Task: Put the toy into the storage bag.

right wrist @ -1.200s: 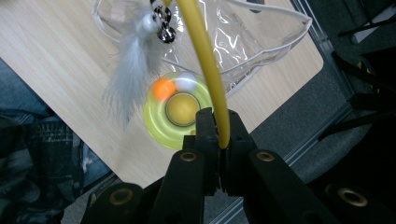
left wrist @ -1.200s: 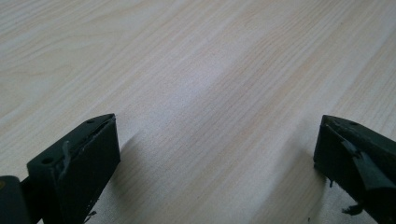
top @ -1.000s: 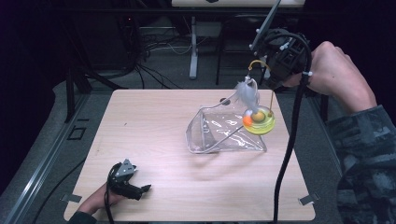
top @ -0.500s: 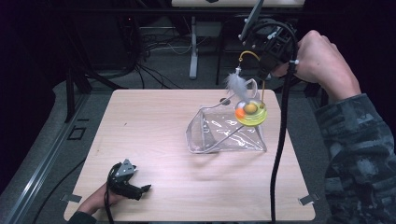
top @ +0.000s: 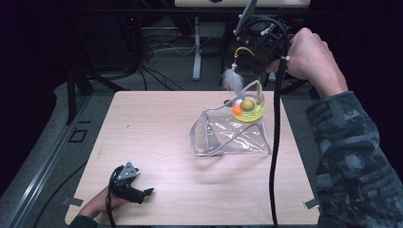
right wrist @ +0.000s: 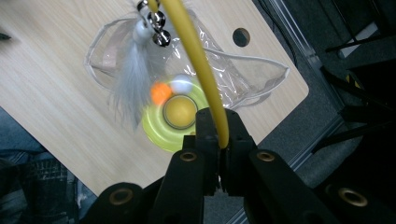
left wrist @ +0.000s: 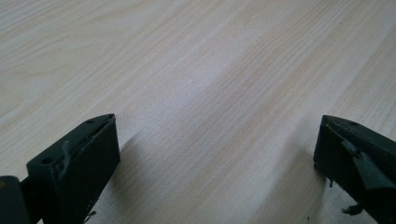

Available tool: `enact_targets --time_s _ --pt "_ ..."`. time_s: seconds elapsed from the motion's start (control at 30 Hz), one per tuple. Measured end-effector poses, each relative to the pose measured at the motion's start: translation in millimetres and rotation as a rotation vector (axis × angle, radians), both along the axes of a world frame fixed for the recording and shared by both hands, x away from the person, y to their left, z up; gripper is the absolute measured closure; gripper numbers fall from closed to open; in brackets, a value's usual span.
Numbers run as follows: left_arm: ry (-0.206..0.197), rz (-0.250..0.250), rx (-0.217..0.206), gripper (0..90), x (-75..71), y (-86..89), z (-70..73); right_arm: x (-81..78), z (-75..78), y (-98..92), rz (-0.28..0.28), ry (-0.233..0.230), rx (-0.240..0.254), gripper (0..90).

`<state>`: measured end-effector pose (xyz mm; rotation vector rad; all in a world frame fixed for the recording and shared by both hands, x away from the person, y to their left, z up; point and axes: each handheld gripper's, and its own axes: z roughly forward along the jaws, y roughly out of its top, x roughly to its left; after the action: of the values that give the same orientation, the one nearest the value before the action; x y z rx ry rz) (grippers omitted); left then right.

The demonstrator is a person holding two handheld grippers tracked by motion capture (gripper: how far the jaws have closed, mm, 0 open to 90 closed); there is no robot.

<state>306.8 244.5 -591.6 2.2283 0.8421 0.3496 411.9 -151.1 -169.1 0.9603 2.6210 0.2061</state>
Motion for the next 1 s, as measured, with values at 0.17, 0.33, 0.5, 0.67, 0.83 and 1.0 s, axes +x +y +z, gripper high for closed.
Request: enact_targets --time_s 0.17,0.33,0.5,0.67,0.83,1.0 --pt "0.000 0.000 -0.001 0.2 -0.1 -0.1 0.0 6.8 -5.2 5.2 0.001 -0.004 0.006 87.5" --pt "0.000 0.000 -0.001 0.2 -0.1 0.0 0.0 16.3 -16.8 9.2 -0.006 0.009 0.024 87.5" --pt "0.001 -0.001 -0.001 0.2 0.0 0.0 0.0 25.0 -26.0 10.7 -0.014 0.020 0.016 87.5" --pt "0.001 -0.001 -0.001 0.2 0.1 0.0 0.0 33.5 -41.7 12.7 -0.017 0.030 0.024 87.6" --pt "0.000 -0.001 -0.001 0.2 0.0 0.0 0.0 41.0 -53.8 10.2 -0.024 0.050 0.006 87.6" --pt "0.001 -0.001 0.000 0.2 0.0 0.0 0.0 45.9 -67.4 6.6 -0.033 0.050 0.022 87.5"
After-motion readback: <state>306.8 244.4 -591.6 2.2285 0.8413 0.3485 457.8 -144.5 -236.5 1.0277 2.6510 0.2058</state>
